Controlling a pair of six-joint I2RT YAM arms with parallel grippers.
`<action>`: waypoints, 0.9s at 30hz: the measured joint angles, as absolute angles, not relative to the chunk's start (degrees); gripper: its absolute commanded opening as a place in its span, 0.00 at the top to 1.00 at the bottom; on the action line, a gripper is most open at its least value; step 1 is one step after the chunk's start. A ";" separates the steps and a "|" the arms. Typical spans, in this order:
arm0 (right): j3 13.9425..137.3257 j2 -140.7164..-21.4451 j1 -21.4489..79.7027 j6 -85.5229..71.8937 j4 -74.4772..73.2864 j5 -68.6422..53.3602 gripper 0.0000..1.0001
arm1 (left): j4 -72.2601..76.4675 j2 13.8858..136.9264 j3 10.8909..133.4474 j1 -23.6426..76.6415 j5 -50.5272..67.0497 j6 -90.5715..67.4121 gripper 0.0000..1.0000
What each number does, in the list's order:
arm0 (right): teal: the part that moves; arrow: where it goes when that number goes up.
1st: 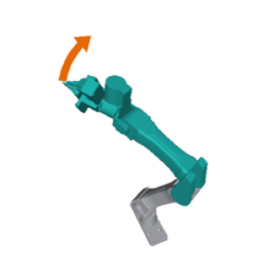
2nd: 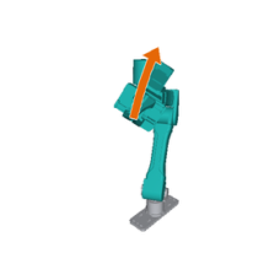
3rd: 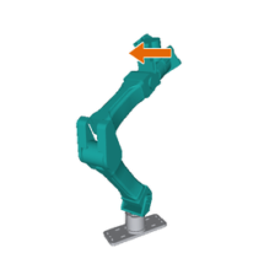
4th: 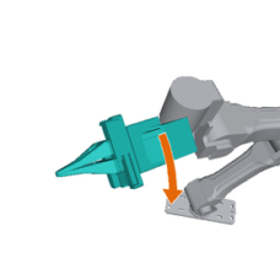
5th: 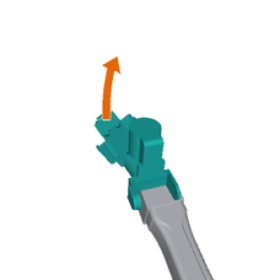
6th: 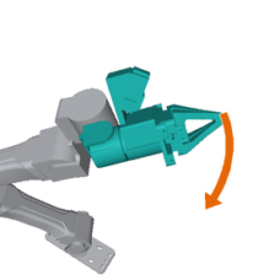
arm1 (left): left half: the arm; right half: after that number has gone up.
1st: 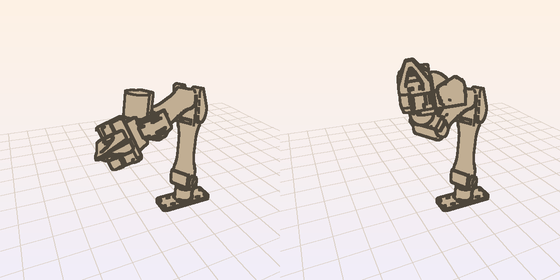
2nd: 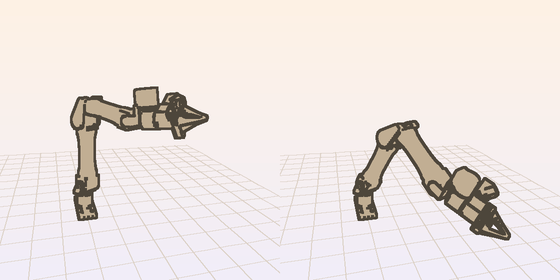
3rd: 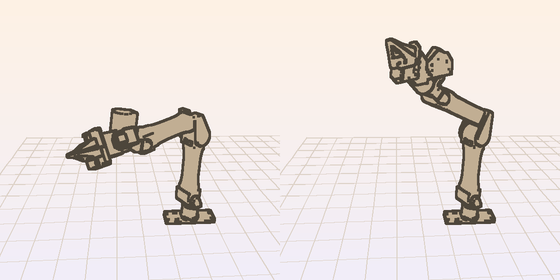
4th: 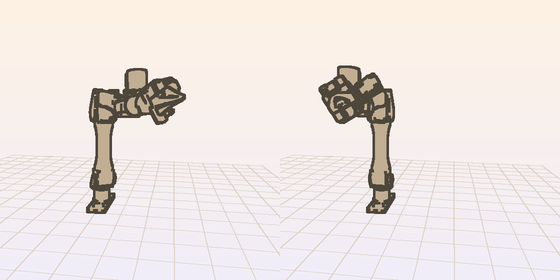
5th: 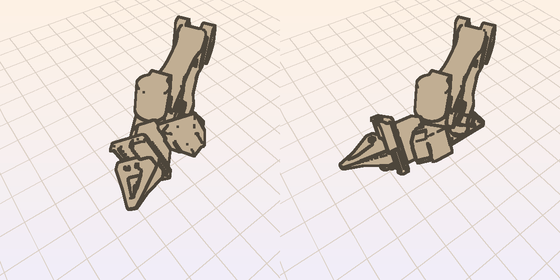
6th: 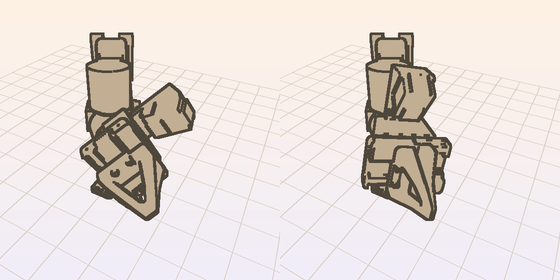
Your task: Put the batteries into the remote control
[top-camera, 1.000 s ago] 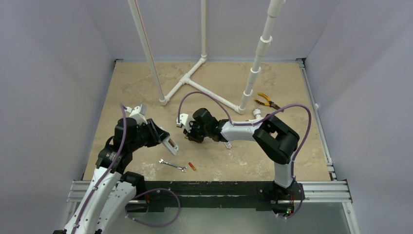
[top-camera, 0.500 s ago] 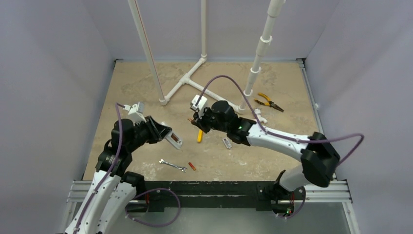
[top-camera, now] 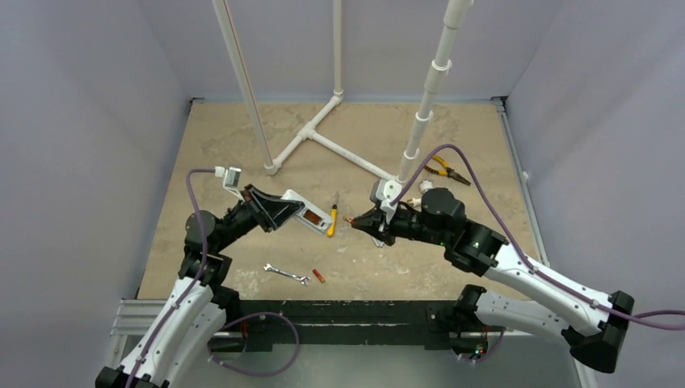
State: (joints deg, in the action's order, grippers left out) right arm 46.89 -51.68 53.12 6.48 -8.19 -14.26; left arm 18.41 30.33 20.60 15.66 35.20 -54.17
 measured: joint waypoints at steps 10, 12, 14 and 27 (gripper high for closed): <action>46.63 -42.39 53.12 9.17 -13.45 -19.03 1.00 | 46.72 42.17 19.11 20.34 45.17 -62.65 1.00; 46.63 -41.93 53.15 9.47 -13.76 -19.07 1.00 | 51.20 44.12 19.11 22.20 46.35 -63.40 1.00; 46.63 -41.80 53.12 9.65 -14.22 -19.07 1.00 | 55.46 46.41 19.11 23.73 47.24 -64.01 1.00; 46.37 -41.89 53.15 9.02 -15.53 -17.72 1.00 | 74.70 55.48 18.96 25.26 51.09 -67.99 1.00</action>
